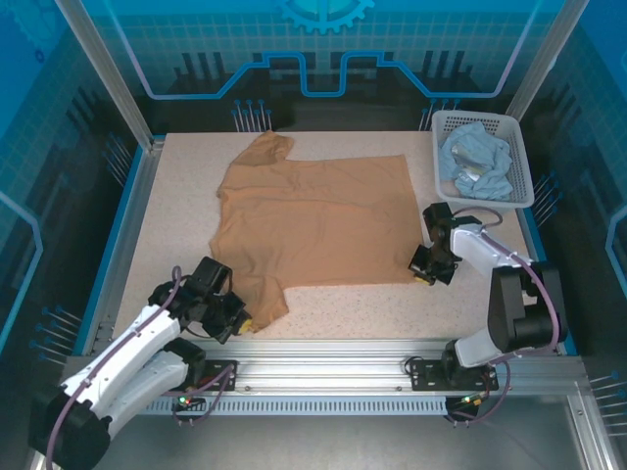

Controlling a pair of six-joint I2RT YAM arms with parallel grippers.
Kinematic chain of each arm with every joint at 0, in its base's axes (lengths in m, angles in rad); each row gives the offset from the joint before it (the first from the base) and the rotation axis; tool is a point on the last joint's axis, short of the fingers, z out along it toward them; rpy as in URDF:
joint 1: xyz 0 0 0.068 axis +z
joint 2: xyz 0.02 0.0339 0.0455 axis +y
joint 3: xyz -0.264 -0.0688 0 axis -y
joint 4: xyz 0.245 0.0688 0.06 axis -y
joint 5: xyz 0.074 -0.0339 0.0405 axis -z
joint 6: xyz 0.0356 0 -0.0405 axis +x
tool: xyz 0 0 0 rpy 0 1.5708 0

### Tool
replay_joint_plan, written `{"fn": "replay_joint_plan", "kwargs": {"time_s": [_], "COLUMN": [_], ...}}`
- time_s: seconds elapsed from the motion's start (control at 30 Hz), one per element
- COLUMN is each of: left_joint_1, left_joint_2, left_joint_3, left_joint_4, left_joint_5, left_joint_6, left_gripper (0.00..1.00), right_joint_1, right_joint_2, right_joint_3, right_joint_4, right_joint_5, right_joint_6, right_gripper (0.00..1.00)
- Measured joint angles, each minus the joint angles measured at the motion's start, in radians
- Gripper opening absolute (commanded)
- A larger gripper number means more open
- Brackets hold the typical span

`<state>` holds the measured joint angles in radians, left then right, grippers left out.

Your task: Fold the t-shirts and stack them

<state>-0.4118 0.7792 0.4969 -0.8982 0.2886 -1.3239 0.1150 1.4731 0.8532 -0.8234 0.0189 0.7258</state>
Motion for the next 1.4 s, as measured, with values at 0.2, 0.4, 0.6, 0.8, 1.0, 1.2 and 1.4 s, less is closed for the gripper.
{"fn": "replay_joint_plan", "kwargs": {"time_s": [0.2,0.4,0.6,0.8,1.0,1.2,1.4], "left_joint_1": [-0.040,-0.056,-0.008,0.090,0.167,0.211,0.234], "left_joint_2": [-0.047,0.018,0.273,0.557,0.739,0.850,0.895], "left_joint_3": [0.061,0.155,0.358,0.614,0.813,0.950,0.988], "left_joint_4": [-0.061,-0.051,0.036,0.105,0.109,0.098,0.088], "left_joint_5": [-0.016,-0.076,-0.124,-0.128,-0.134,-0.140,-0.153], "left_joint_6": [-0.036,-0.035,0.046,0.187,0.315,0.397,0.442], "left_gripper": [0.00,0.00,0.00,0.00,0.00,0.00,0.00], "right_joint_1": [0.005,0.005,0.000,-0.012,-0.031,-0.043,-0.051], "right_joint_2": [-0.129,-0.142,-0.042,0.071,0.173,0.279,0.360], "right_joint_3": [-0.081,-0.069,0.057,0.185,0.315,0.443,0.525], "right_joint_4": [-0.068,-0.105,-0.109,-0.111,-0.111,-0.111,-0.114], "right_joint_5": [0.003,0.003,-0.004,-0.023,-0.023,-0.021,-0.019], "right_joint_6": [-0.001,-0.013,-0.037,-0.055,-0.057,-0.058,-0.058], "right_gripper": [0.00,0.00,0.00,0.00,0.00,0.00,0.00]}}
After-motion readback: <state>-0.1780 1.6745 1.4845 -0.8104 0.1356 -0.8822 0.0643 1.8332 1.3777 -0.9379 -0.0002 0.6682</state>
